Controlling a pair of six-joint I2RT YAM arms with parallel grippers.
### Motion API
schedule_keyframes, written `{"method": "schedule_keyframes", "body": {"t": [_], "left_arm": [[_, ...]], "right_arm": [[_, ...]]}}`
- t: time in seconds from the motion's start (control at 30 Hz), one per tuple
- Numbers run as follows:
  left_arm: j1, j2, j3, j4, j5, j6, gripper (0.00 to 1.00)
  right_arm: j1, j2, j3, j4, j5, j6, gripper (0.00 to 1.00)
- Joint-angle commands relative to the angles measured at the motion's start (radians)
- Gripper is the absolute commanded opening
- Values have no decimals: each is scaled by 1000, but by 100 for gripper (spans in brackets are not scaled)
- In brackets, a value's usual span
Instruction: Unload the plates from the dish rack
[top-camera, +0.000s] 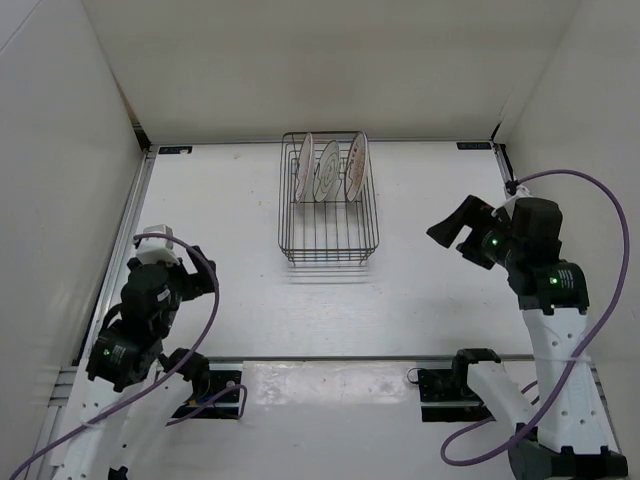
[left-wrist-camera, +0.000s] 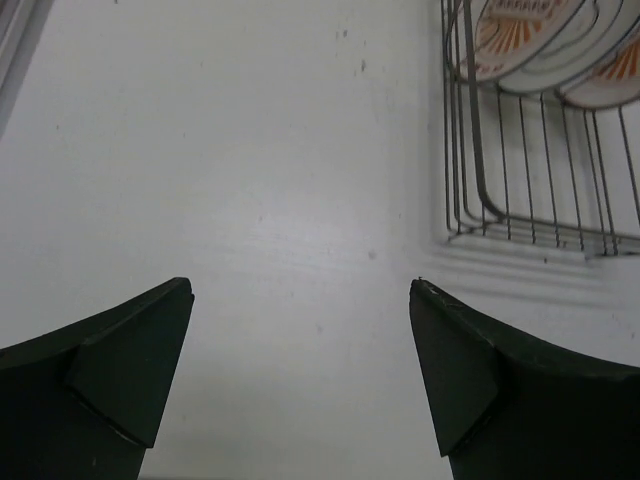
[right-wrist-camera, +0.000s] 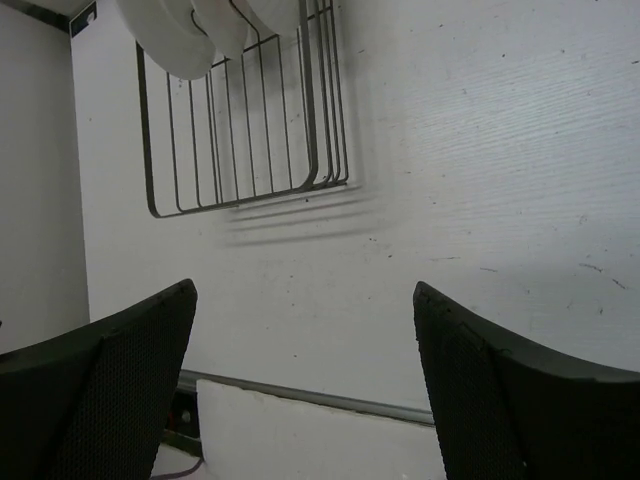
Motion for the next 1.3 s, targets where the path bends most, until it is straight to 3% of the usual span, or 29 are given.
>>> {"method": "schedule_keyframes", "body": {"t": [0.0,0.03,0.1,0.13,0.2,0.23,0.3,0.43,0.53,0.6,0.77,0.9,1.0,1.27], "left_arm": [[-3,52,145,-386,87,-32,100],[-5,65,170,-438,78,-32,100],[-5,68,213,-514,41,-56,100],[-8,59,214,-527,3,-85,100],[-6,27,193,-573,-79,-142,100],[-6,-1,182,-567,-94,-156,100],[-6,-41,126,-520,-51,-115,100],[-5,-64,41,-498,78,-49,100],[-9,-6,53,-562,55,-121,100],[-6,14,53,-563,76,-130,100],[-3,77,14,-495,78,-98,100],[86,135,12,-504,130,-122,100],[107,163,9,-506,155,-121,100],[107,175,18,-512,190,-116,100]], "right_arm": [[-3,57,71,-29,24,-14,90],[-3,60,80,-32,163,54,90],[-5,79,143,-133,279,131,90],[-1,79,154,-141,323,95,90],[-1,67,119,-4,257,31,90],[-4,60,99,120,118,26,90],[2,146,111,219,41,59,90],[29,410,363,127,0,53,90],[90,490,405,195,61,14,90],[115,558,430,218,123,-11,90],[262,870,866,45,285,-132,89],[362,994,962,47,559,-226,77],[402,1097,1007,90,665,-286,72],[496,1229,1051,187,883,-401,72]]}}
